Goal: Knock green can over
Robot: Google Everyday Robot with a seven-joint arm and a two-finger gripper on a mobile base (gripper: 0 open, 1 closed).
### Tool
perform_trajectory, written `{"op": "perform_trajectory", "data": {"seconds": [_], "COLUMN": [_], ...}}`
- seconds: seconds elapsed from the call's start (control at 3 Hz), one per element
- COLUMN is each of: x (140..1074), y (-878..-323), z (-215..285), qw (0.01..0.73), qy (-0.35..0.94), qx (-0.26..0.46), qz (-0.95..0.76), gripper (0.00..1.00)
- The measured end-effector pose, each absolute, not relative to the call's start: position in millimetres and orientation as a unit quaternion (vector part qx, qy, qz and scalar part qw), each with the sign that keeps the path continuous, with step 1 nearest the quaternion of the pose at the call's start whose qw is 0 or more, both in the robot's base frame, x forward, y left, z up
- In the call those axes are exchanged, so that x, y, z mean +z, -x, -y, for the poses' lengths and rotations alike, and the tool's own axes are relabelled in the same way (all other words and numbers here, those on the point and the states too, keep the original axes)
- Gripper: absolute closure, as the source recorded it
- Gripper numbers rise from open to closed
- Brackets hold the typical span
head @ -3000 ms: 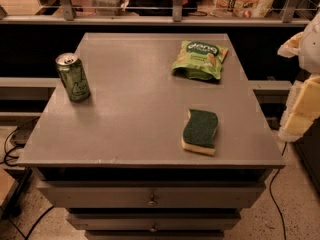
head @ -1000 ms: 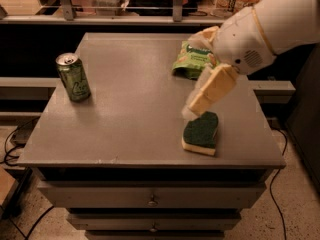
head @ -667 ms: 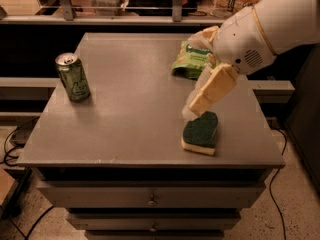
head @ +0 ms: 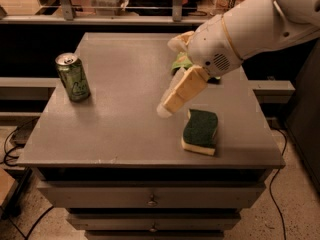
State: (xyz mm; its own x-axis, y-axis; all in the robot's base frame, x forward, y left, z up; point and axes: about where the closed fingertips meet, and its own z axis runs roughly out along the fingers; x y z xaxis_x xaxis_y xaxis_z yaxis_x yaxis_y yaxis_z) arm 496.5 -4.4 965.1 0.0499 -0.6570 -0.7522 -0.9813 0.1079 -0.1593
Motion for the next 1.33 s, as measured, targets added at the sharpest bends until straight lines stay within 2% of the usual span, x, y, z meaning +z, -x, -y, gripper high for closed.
{"op": "perform_trajectory", "data": {"seconds": [0.33,1.0,1.33], "x": [946.7,921.3,914.6], "y": [-521.2,-552.8,-573.6], "z": [-63.3,-149.4,-178.6], "qw": [0.376,0.399,0.432], "qy": [0.635,0.636,0.612], "qx": [0.265,0.304,0.336], "qz": [-0.621,-0.586,-0.571], "gripper": [0.0,0.0,0.0]}}
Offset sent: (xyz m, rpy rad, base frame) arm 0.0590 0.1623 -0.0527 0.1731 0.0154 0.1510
